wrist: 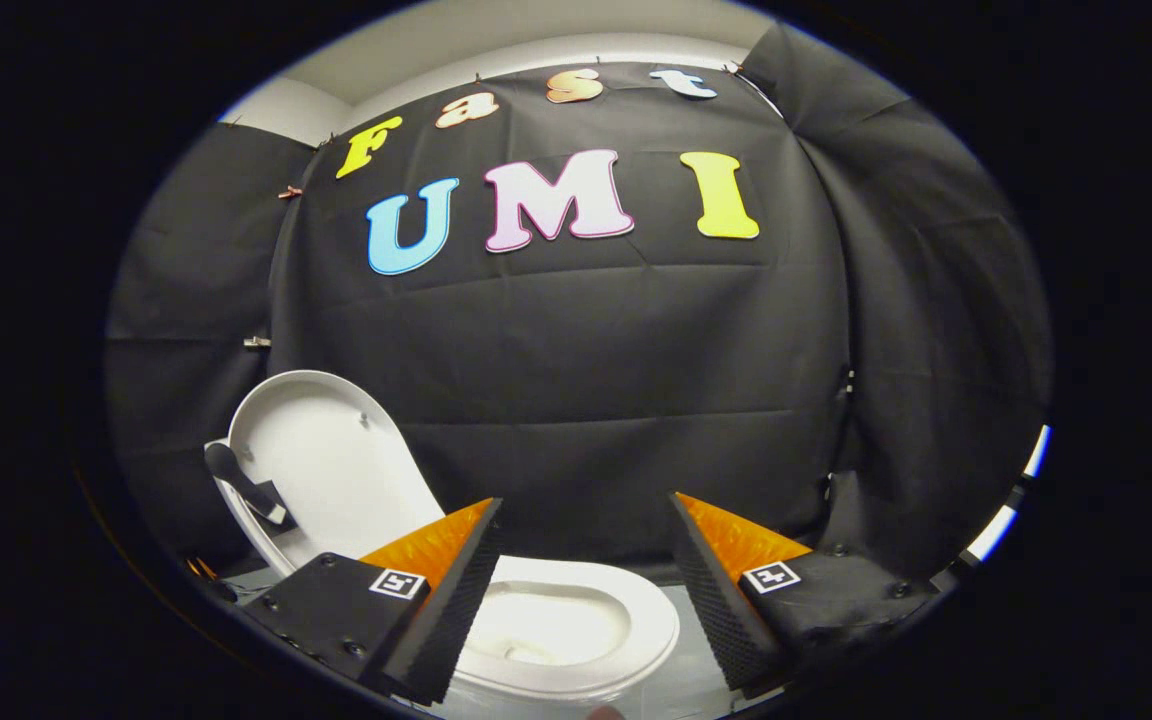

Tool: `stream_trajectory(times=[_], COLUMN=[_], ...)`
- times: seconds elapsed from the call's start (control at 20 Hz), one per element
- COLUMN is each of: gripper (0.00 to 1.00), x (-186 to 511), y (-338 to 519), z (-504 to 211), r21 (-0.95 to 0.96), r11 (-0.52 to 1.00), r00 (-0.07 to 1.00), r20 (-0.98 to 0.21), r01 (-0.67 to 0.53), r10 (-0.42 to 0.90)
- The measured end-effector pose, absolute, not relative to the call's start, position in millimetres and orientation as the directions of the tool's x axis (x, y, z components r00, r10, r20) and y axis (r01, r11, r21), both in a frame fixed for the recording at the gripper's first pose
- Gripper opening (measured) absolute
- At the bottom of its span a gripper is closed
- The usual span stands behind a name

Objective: Open the toilet lid.

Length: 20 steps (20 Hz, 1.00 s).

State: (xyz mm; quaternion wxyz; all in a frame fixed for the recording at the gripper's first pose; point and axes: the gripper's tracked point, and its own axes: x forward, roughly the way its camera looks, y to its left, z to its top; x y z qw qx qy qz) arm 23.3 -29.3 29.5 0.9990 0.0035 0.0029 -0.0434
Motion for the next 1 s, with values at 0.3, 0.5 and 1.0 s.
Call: stream_trajectory(times=[0.3, 0.5, 1.0], gripper=[0.99, 0.99, 0.99], x=[17, 15, 13], y=[-40, -37, -29], z=[31, 35, 38], r21=[0.007, 0.001, 0.01], r11=[0.995, 0.996, 0.997], r00=[0.995, 0.996, 0.997], r20=[0.003, 0.016, 0.014], r01=[0.095, 0.089, 0.073], r10=[-0.095, -0.089, -0.073])
